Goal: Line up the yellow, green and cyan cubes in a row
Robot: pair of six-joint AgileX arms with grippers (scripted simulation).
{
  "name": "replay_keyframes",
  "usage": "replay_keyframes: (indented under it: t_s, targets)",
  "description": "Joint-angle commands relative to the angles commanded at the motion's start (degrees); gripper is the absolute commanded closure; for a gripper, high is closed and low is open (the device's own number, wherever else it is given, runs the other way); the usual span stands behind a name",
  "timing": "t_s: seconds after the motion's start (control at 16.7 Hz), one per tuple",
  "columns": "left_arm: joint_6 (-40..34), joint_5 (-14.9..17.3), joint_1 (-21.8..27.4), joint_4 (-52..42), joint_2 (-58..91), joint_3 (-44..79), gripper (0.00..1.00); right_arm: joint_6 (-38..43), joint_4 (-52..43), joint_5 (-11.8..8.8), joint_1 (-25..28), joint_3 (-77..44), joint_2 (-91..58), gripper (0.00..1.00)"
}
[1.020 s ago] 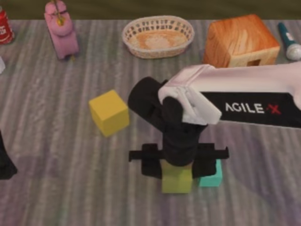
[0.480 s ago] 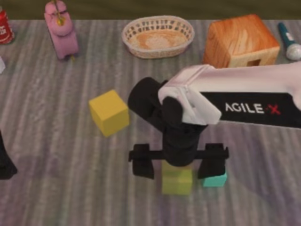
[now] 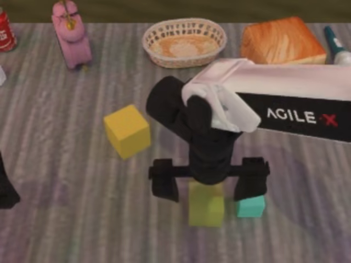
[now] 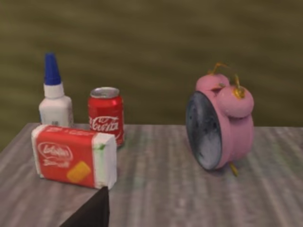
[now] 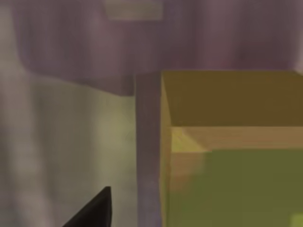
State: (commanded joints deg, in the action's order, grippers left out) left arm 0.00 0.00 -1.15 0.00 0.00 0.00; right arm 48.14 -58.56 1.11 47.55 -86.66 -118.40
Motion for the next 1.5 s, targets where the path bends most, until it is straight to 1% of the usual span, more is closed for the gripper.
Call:
replay_keyframes:
  t_s: [0.18, 0.3, 0.6, 0.78, 0.9, 1.08, 1.32, 1.5]
  targets:
    - [0.0, 0.0, 0.0, 0.0, 0.0, 0.0, 0.0, -0.01, -6.16, -0.08, 0.21, -4.06, 2.1, 0.0]
    - [0.0, 0.0, 0.0, 0.0, 0.0, 0.0, 0.0, -0.06, -7.62, -0.1, 0.24, -5.28, 2.87, 0.0]
    - [0.17, 0.04, 0.17, -0.39, 0.53, 0.53, 0.0, -0.37, -7.16, 0.03, -0.27, -4.77, 3.21, 0.0]
    - [1.75, 0.19, 1.52, -3.78, 5.36, 5.37, 0.0, -3.04, -4.45, 1.1, -2.24, -1.02, 8.36, 0.0]
    - [3.57, 0.23, 2.93, -7.73, 11.41, 11.37, 0.0, -6.02, -1.45, 2.19, -4.66, 3.7, 14.3, 0.0]
    - [7.2, 0.17, 5.61, -15.73, 25.0, 24.21, 0.0, -11.88, 4.11, 3.99, -9.7, 13.86, 25.61, 0.0]
    - [12.92, 0.1, 9.88, -28.86, 49.84, 44.65, 0.0, -21.18, 12.77, 5.81, -17.92, 31.45, 43.41, 0.0]
    - [17.49, 0.15, 13.37, -39.61, 70.23, 60.41, 0.0, -28.45, 20.23, 6.25, -24.49, 45.85, 58.18, 0.0]
